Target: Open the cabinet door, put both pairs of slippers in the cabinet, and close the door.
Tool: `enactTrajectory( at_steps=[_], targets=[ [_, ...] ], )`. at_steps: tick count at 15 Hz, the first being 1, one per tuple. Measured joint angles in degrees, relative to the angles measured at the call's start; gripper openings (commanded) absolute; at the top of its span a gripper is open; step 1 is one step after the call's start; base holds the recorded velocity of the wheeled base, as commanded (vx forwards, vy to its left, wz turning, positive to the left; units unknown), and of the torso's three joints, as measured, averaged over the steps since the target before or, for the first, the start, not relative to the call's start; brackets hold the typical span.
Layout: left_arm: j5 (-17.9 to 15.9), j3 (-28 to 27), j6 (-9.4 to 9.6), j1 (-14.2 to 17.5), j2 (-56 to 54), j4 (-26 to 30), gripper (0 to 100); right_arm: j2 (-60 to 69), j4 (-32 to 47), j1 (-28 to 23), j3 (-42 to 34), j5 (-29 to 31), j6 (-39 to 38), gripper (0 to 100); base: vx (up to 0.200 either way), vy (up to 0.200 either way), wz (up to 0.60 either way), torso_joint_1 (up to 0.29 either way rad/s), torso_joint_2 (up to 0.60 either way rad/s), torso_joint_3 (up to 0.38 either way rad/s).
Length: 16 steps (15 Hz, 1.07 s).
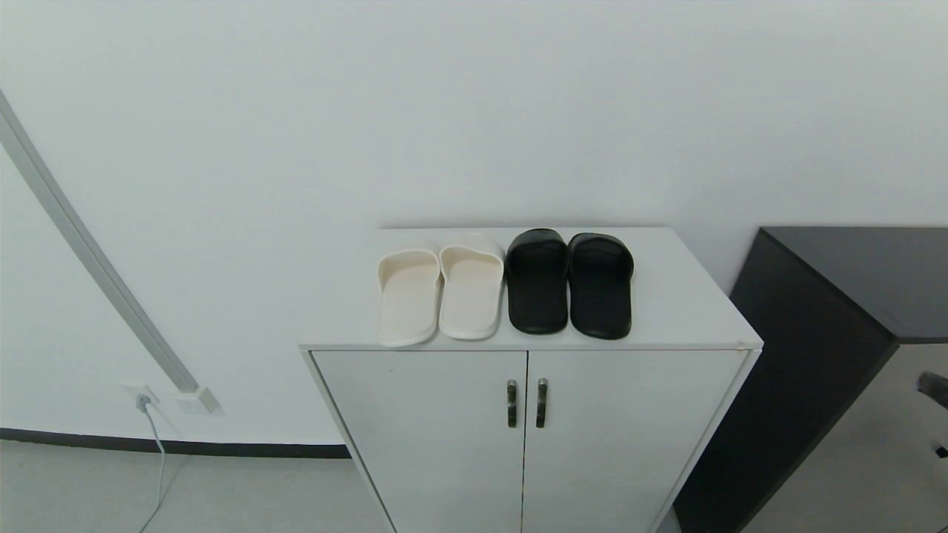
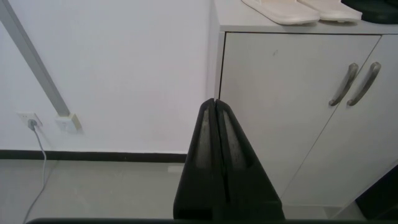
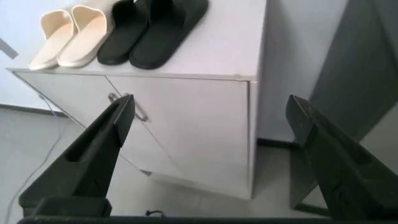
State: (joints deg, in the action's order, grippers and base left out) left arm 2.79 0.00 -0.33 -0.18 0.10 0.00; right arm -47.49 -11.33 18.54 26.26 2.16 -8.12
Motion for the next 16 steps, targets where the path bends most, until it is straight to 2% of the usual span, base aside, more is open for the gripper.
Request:
enactTrajectory(
  at_steps=[3,6,13,16],
  targets=[
    [-0.5,0.0,0.00,0.0,0.0,0.0,0,-11.3,-2.5,14.6,5.8,13.8,-5.5,100,0.000,0.000,0.00,0.000,0.00,0.000],
    [-0.6,0.0,0.00,0.0,0.0,0.0,0,-22.4,-5.3,21.5,13.2,20.9,-7.3,100,0.000,0.000,0.00,0.000,0.00,0.000],
    [-0.6,0.0,0.01,0.0,0.0,0.0,0,-46.3,-11.0,26.1,32.0,34.2,-7.5,100,0.000,0.000,0.00,0.000,0.00,0.000],
    [-0.6,0.0,0.00,0.0,0.0,0.0,0,-55.1,-11.6,26.2,40.7,36.1,-6.5,100,0.000,0.000,0.00,0.000,0.00,0.000]
  ],
)
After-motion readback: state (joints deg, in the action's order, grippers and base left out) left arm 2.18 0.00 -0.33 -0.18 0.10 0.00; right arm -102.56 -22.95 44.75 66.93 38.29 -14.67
